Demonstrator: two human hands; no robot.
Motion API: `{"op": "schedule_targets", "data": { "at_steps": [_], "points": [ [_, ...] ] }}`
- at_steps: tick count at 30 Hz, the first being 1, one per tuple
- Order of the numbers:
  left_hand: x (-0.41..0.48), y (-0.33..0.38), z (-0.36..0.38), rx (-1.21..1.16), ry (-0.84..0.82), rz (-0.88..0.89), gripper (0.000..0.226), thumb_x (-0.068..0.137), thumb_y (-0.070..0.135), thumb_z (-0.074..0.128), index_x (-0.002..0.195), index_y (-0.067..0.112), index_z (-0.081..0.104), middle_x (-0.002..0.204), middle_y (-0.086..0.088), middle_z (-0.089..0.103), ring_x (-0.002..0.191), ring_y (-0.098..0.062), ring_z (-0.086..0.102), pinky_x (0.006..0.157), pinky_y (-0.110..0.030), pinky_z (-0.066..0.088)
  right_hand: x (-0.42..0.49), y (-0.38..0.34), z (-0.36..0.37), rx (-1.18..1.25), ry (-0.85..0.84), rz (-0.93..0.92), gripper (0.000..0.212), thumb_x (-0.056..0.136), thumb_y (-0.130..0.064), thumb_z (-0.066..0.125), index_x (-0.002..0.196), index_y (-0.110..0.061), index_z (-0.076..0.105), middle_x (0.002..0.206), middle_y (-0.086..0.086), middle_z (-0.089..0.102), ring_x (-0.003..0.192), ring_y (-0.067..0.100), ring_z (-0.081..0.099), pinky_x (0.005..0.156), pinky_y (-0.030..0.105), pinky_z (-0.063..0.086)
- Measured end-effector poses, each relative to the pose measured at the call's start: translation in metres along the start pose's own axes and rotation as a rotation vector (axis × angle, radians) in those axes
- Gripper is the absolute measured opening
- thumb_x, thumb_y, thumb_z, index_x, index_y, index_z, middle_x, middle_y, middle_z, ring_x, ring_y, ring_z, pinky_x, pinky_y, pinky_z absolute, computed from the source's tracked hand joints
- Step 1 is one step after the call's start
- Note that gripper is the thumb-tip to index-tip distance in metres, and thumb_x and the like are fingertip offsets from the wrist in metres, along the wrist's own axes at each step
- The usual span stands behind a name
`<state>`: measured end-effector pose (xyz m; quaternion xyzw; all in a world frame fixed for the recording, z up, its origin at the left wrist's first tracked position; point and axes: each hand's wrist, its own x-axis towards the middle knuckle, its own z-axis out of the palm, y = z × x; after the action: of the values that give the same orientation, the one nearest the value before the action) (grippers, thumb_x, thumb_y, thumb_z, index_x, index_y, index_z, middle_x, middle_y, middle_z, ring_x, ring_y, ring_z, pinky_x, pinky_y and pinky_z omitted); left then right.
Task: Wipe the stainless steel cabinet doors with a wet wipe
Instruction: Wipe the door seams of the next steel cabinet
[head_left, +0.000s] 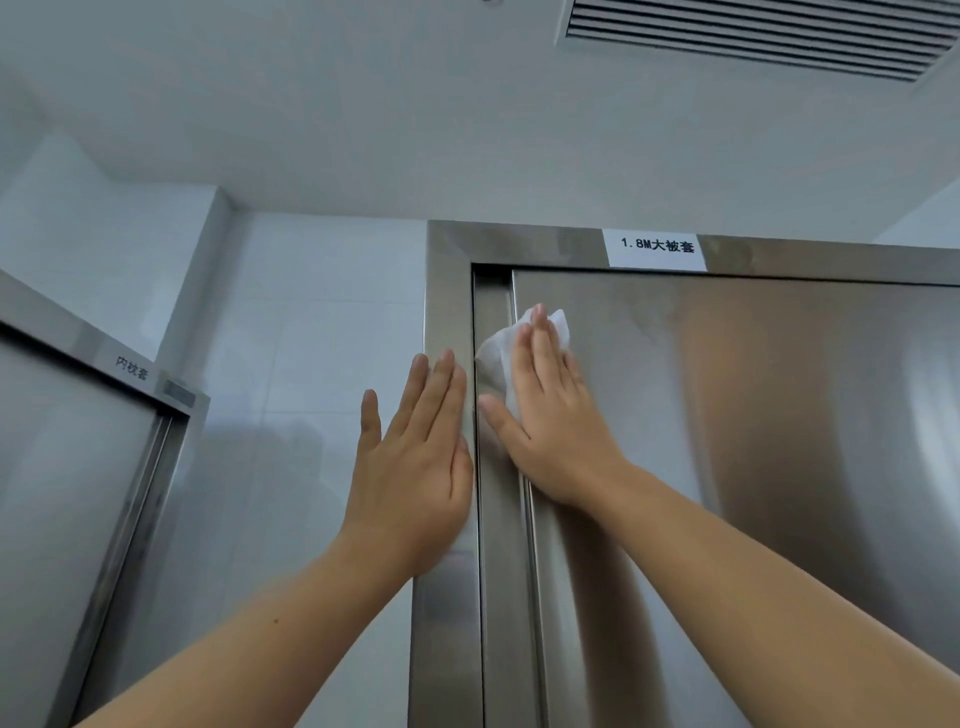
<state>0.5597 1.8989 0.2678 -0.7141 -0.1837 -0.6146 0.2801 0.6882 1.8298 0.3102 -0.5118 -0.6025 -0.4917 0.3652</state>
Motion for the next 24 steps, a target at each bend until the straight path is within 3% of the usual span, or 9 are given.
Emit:
{"op": "schedule_targets", "data": {
  "at_steps": [5, 9, 13, 16, 20, 24],
  "points": [
    [-0.001, -0.001, 0.001, 0.011, 0.036, 0.028, 0.059, 0.082, 0.037, -0.005, 0.140, 0.027, -0.012, 0.145, 0.018, -0.023, 0.135, 0.000, -0.027, 0.104, -0.028, -0.028, 0.012, -0.003, -0.007, 0.194, 0.145, -0.017, 0.071, 0.099, -0.032, 0.034, 0.132, -0.014, -0.027, 0.140, -0.003, -0.035, 0.133, 0.003, -0.028, 0.112, 0.025, -0.011],
    [-0.001, 0.001, 0.001, 0.019, 0.095, 0.044, 0.059, 0.087, 0.028, 0.014, 0.144, 0.012, 0.020, 0.152, 0.002, 0.011, 0.141, -0.020, 0.004, 0.110, -0.045, -0.002, 0.020, -0.012, -0.008, 0.278, 0.261, -0.048, 0.069, 0.099, -0.031, 0.033, 0.132, -0.013, -0.026, 0.141, -0.003, -0.033, 0.131, 0.000, -0.030, 0.112, 0.023, -0.013],
    [-0.001, 0.002, 0.001, 0.053, 0.166, 0.024, 0.058, 0.084, 0.020, 0.027, 0.135, -0.002, 0.043, 0.144, -0.015, 0.038, 0.133, -0.035, 0.029, 0.101, -0.059, 0.017, 0.028, -0.016, -0.002, 0.141, 0.139, -0.054, 0.069, 0.099, -0.041, 0.026, 0.141, -0.009, -0.020, 0.144, -0.002, -0.033, 0.136, 0.006, -0.027, 0.110, 0.023, -0.014],
    [-0.002, 0.003, 0.001, 0.064, 0.171, -0.011, 0.059, 0.083, 0.020, 0.026, 0.136, -0.003, 0.040, 0.143, -0.017, 0.038, 0.133, -0.035, 0.029, 0.101, -0.060, 0.019, 0.036, -0.015, 0.002, -0.043, -0.019, 0.018, 0.070, 0.098, -0.047, 0.020, 0.147, -0.008, -0.011, 0.152, 0.005, -0.027, 0.140, 0.013, -0.024, 0.111, 0.031, -0.014],
    [-0.004, 0.001, 0.004, 0.012, 0.159, -0.057, 0.058, 0.085, 0.027, 0.015, 0.140, 0.009, 0.016, 0.151, -0.008, 0.020, 0.140, -0.027, 0.009, 0.109, -0.052, 0.008, 0.044, -0.016, 0.002, -0.141, -0.078, 0.060, 0.074, 0.096, -0.053, 0.013, 0.147, -0.006, -0.010, 0.154, 0.007, -0.022, 0.140, 0.016, -0.025, 0.111, 0.034, -0.017],
    [-0.003, 0.001, 0.004, 0.020, 0.155, -0.064, 0.061, 0.085, 0.025, 0.019, 0.140, 0.003, 0.028, 0.149, -0.009, 0.027, 0.138, -0.029, 0.019, 0.106, -0.055, 0.015, 0.052, -0.020, 0.003, -0.100, -0.081, 0.069, 0.077, 0.096, -0.054, 0.017, 0.144, -0.004, -0.017, 0.156, 0.010, -0.015, 0.141, 0.018, -0.021, 0.110, 0.032, -0.019]
  ]
}}
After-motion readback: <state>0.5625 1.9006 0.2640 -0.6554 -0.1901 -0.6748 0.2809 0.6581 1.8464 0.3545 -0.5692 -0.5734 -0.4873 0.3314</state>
